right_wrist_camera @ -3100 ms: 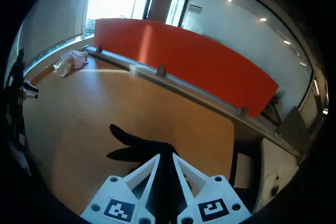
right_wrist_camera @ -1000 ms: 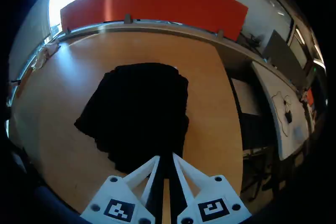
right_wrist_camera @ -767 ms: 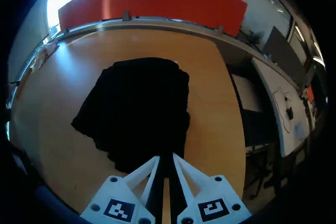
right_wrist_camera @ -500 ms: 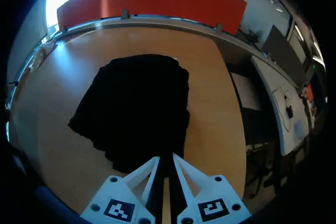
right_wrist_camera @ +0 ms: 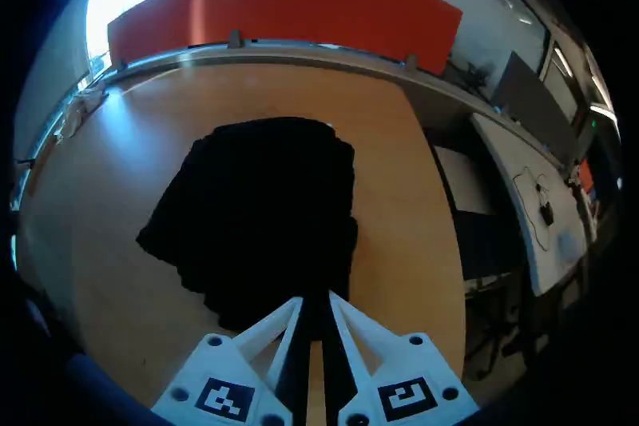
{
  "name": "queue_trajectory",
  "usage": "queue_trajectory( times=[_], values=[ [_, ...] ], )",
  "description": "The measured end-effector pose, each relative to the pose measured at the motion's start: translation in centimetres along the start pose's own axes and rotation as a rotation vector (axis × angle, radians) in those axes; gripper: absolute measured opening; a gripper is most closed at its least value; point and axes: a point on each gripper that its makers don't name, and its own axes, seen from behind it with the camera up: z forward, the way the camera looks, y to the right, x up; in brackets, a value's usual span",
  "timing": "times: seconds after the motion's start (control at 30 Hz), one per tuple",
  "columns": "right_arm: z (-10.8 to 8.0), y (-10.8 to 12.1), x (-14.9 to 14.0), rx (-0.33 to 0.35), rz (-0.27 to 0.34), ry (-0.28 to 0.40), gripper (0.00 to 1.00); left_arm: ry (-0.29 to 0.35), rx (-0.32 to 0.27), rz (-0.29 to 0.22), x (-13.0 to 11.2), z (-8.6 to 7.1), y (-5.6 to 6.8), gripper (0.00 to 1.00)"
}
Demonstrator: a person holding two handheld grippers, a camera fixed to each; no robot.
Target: Fold towel
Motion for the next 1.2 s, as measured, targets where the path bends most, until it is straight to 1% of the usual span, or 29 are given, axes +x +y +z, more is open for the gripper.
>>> queue_trajectory(
  times=[0.07,0.13,0.2,0.27,0.33,0.53,0.63,0.77,0.83,0.93,1.0,1.2],
  values=[
    [-0.2,0.0,0.0,-0.003,0.0,0.006,0.1,0.001,0.0,-0.001,0.0,0.0,0.0,0.89],
    [-0.3,0.2,0.0,-0.013,0.001,0.008,0.13,0.002,0.0,-0.001,0.0,0.0,-0.1,0.89],
    [-0.5,0.3,0.0,-0.021,0.002,0.012,0.2,0.003,0.0,0.0,0.1,-0.1,-0.1,0.89],
    [-0.7,0.4,0.0,-0.027,0.002,0.016,0.21,0.005,-0.001,0.001,0.1,-0.1,-0.1,0.89],
    [-0.9,0.4,0.1,-0.03,0.001,0.02,0.31,0.006,-0.002,0.002,0.1,-0.1,-0.1,0.89],
    [-1.6,0.5,0.2,-0.043,-0.001,0.033,0.64,0.011,-0.005,0.0,0.3,-0.1,-0.1,0.89],
    [-1.9,0.4,0.3,-0.048,0.0,0.042,0.68,0.016,-0.006,0.002,0.5,-0.1,-0.1,0.89],
    [-2.3,0.4,0.8,-0.06,0.008,0.061,0.77,0.023,-0.004,0.006,0.8,-0.1,-0.3,0.89],
    [-2.6,0.3,1.2,-0.063,0.019,0.08,0.81,0.029,-0.003,0.005,1.0,-0.2,-0.4,0.89],
    [-3.1,0.1,2.2,-0.069,0.036,0.118,0.9,0.04,-0.001,-0.001,1.3,-0.3,-0.5,0.89],
    [-3.5,0.0,3.0,-0.075,0.044,0.146,0.95,0.047,0.0,-0.005,1.5,-0.3,-0.6,0.89],
    [-4.6,-0.3,5.1,-0.096,0.053,0.219,0.96,0.07,0.007,-0.005,2.3,-0.5,-0.9,0.89]
  ],
)
